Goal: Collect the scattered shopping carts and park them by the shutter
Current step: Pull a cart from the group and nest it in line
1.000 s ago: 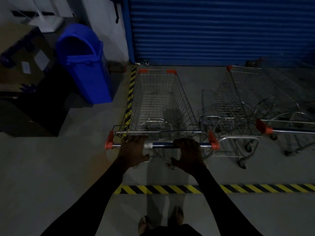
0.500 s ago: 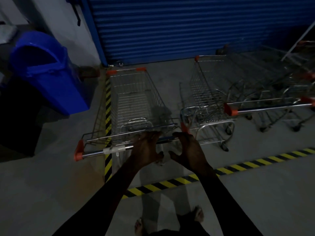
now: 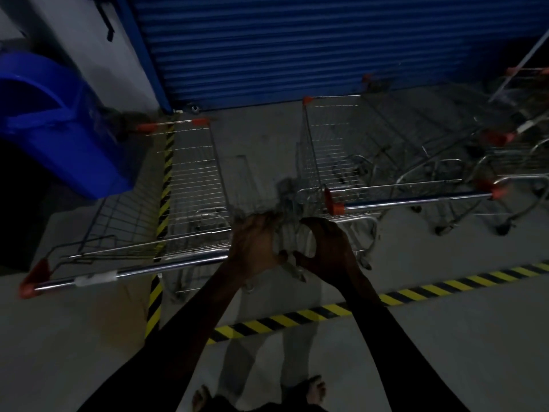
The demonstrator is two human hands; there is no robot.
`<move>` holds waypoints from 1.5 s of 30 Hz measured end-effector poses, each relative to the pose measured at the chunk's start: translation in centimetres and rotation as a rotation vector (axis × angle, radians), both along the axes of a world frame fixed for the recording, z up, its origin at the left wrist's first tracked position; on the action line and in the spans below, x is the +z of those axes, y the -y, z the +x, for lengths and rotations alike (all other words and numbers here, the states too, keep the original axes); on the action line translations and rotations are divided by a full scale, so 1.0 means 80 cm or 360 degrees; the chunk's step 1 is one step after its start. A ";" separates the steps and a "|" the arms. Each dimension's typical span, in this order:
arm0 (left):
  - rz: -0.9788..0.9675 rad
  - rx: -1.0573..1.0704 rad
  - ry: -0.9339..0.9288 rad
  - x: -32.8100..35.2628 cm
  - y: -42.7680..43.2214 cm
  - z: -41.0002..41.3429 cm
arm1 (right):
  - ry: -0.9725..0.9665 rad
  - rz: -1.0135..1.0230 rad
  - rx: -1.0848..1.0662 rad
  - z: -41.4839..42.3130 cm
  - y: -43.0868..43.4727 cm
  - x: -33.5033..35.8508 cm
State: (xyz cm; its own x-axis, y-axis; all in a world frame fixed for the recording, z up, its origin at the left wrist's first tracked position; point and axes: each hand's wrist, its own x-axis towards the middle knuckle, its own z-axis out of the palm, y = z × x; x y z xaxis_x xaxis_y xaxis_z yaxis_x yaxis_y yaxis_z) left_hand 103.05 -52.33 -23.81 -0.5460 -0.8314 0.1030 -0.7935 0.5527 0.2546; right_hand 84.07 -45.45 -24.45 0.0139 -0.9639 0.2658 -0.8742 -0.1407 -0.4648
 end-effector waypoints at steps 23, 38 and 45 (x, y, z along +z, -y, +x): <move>0.0167 -0.0365 0.0201 -0.010 0.067 -0.331 | -0.0437 0.0457 -0.0398 -0.352 0.029 -0.017; 0.0490 0.0170 0.0722 -0.044 0.096 -0.404 | -0.0915 0.0764 0.0060 -0.506 0.112 -0.032; 0.0655 0.0450 0.0855 -0.022 0.158 -0.400 | -0.0948 0.0847 0.0114 -0.491 0.189 -0.031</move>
